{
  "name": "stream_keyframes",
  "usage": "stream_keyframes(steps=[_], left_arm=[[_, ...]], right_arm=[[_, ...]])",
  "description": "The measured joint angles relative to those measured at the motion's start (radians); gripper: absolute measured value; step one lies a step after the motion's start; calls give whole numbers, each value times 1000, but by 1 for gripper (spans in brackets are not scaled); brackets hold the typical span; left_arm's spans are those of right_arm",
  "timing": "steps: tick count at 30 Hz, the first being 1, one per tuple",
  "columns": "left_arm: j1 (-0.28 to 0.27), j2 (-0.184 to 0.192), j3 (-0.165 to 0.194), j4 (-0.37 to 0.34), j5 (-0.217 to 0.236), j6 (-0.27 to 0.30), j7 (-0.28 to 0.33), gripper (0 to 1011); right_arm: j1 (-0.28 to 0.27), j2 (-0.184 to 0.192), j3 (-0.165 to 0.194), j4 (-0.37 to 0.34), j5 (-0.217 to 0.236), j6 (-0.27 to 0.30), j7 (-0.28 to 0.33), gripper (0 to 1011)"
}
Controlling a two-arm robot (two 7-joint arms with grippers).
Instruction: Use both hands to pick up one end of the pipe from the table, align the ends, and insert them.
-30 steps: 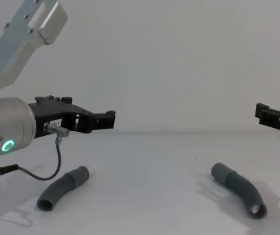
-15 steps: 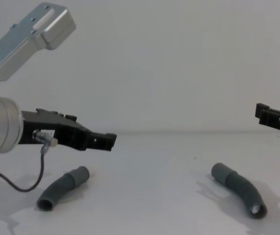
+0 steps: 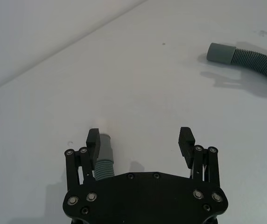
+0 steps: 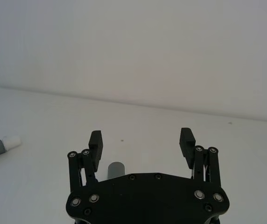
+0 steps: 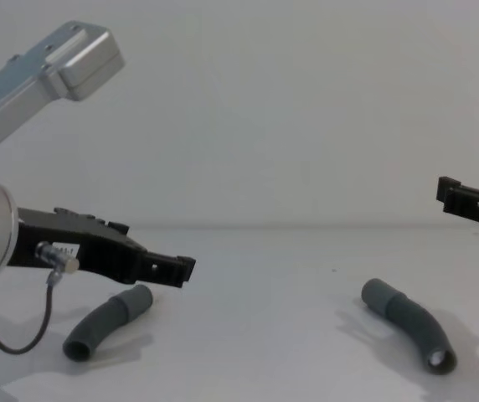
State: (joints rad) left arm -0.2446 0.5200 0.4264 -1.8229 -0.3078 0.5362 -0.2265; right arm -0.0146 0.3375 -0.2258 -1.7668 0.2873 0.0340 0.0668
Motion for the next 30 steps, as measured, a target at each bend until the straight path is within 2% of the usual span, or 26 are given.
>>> stream_keyframes(steps=[11,30], left_arm=[[27,-15,-9,-4,10,-9,20,1001],[112,-99,-39,-14,59,-22,168,1001]], right_arm=[[0,0,0,0,0,0,0,1002],[0,0,0,0,0,0,0,1002]])
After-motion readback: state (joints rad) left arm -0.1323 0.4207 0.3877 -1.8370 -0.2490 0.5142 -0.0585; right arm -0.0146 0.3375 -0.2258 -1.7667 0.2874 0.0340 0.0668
